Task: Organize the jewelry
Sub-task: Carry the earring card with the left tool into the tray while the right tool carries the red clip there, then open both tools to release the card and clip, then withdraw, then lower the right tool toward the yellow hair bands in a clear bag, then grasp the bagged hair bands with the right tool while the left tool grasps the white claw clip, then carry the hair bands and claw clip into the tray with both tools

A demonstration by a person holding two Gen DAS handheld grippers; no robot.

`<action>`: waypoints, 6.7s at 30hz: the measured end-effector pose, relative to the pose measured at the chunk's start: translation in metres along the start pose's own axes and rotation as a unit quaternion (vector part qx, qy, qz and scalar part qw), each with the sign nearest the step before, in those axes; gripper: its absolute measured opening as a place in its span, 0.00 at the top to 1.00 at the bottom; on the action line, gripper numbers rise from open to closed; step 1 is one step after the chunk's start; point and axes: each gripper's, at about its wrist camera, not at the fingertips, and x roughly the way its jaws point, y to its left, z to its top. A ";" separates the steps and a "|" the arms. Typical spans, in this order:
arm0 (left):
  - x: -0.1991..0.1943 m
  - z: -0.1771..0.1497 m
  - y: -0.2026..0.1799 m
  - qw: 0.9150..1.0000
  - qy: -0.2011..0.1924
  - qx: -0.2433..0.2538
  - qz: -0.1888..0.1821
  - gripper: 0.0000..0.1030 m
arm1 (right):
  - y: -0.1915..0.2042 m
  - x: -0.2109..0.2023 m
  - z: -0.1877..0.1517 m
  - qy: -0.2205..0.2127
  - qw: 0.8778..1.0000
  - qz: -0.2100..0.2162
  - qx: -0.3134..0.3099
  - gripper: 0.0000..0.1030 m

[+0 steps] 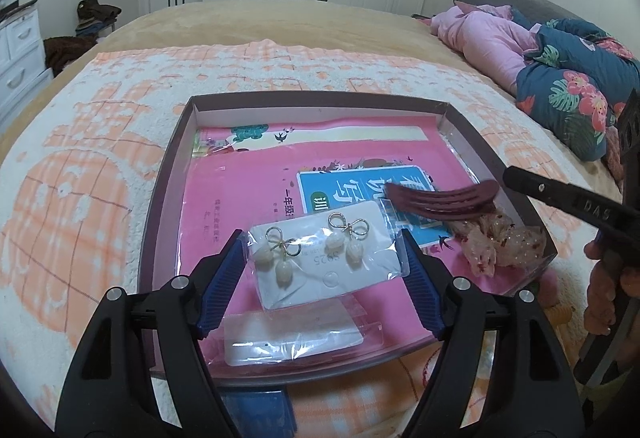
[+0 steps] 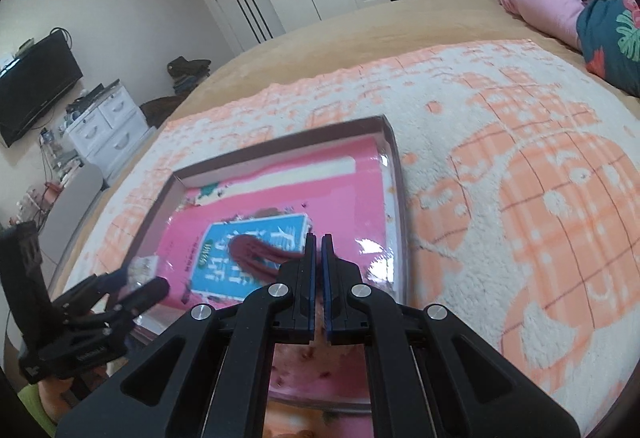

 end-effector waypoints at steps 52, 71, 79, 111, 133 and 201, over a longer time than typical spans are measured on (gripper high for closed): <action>-0.081 -0.021 0.016 0.997 -0.064 -0.044 -0.001 0.11 | 0.041 -0.104 -0.060 -0.087 0.990 -0.041 -0.100 0.23; -0.096 -0.043 0.009 0.998 -0.057 -0.034 -0.008 0.11 | 0.045 -0.120 -0.099 -0.058 0.990 -0.039 -0.120 0.20; -0.096 -0.055 -0.001 0.999 -0.045 -0.019 -0.010 0.11 | 0.041 -0.126 -0.110 -0.047 0.992 -0.041 -0.111 0.19; -0.061 -0.087 -0.035 0.999 0.017 0.032 -0.024 0.11 | 0.023 -0.100 -0.138 0.036 0.995 -0.057 -0.069 0.19; -0.031 -0.086 -0.052 0.999 0.032 0.032 -0.022 0.25 | 0.020 -0.085 -0.143 0.071 0.994 -0.052 -0.069 0.60; -0.076 -0.039 0.032 0.997 -0.052 -0.057 0.004 0.31 | 0.092 -0.068 -0.077 -0.010 0.986 0.011 -0.167 0.61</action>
